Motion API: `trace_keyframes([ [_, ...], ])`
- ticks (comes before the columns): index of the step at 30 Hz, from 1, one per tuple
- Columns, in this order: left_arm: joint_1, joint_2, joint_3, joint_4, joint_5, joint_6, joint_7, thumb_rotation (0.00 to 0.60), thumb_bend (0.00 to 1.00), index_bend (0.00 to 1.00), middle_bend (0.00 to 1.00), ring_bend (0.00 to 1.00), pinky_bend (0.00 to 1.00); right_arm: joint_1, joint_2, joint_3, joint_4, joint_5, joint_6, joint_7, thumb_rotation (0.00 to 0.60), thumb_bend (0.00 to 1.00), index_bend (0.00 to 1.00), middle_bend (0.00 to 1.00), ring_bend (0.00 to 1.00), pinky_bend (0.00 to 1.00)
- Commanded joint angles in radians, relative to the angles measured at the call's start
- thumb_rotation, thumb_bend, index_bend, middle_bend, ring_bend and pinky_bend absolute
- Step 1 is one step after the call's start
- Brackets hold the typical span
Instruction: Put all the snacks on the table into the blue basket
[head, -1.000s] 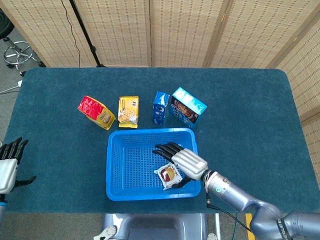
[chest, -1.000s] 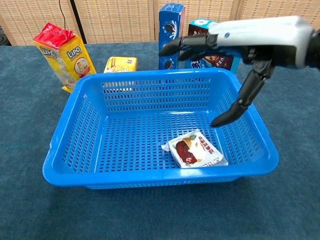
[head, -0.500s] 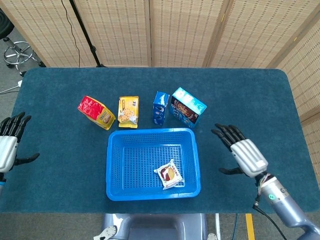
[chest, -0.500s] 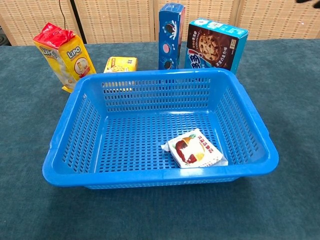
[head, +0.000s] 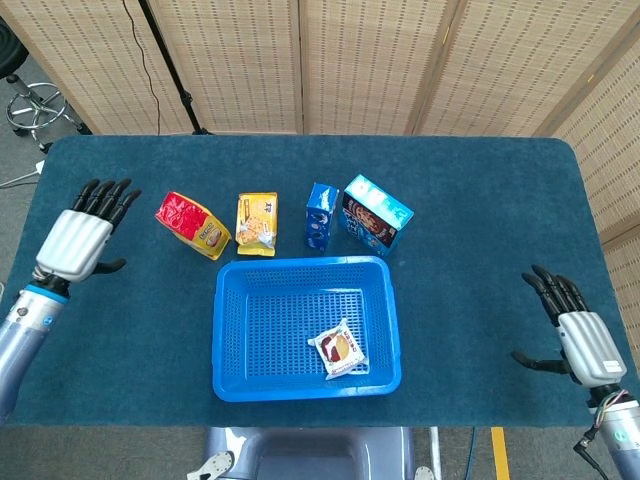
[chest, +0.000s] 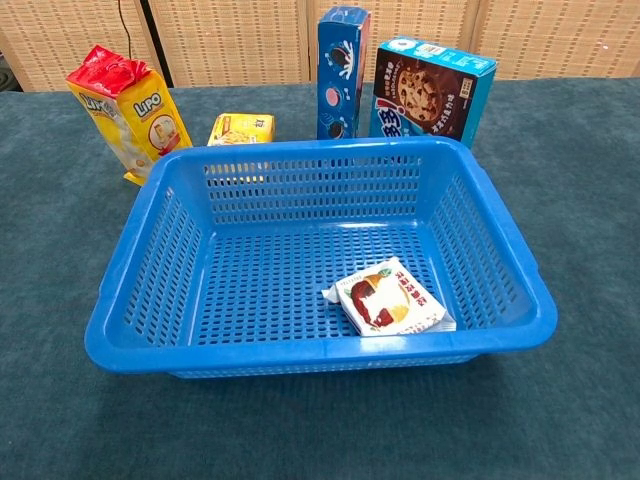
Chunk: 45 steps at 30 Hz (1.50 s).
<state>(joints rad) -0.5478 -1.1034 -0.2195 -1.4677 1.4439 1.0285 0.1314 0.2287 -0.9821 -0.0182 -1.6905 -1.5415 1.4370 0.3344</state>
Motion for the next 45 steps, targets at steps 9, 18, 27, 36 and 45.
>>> trace_keyframes([
  [9, -0.185, -0.195, -0.005, 0.223, -0.046, -0.181, 0.042, 0.6, 0.0, 0.0, 0.0, 0.0, 0.0, -0.002, 0.001, 0.033, 0.036, 0.027, -0.027, 0.077, 0.6, 0.0, 0.0, 0.0, 0.0, 0.0],
  [18, -0.275, -0.334, 0.02, 0.393, -0.028, -0.226, -0.027, 0.6, 0.01, 0.0, 0.0, 0.0, 0.15, 0.003, -0.007, 0.044, 0.056, 0.027, -0.063, 0.118, 0.6, 0.0, 0.0, 0.0, 0.0, 0.0],
  [27, -0.287, -0.392, 0.062, 0.493, 0.042, -0.156, -0.181, 0.6, 0.46, 0.57, 0.6, 0.6, 0.7, 0.001, -0.005, 0.048, 0.058, 0.022, -0.08, 0.135, 0.6, 0.0, 0.0, 0.0, 0.0, 0.0],
  [36, -0.225, -0.277, 0.056, 0.399, 0.122, 0.108, -0.329, 0.6, 0.51, 0.69, 0.65, 0.64, 0.72, -0.007, -0.004, 0.052, 0.045, 0.013, -0.073, 0.124, 0.6, 0.0, 0.0, 0.0, 0.0, 0.0],
  [45, -0.137, -0.055, 0.041, 0.012, 0.253, 0.41, -0.433, 0.6, 0.5, 0.66, 0.65, 0.63, 0.72, -0.011, -0.007, 0.06, 0.027, 0.011, -0.071, 0.099, 0.6, 0.0, 0.0, 0.0, 0.0, 0.0],
])
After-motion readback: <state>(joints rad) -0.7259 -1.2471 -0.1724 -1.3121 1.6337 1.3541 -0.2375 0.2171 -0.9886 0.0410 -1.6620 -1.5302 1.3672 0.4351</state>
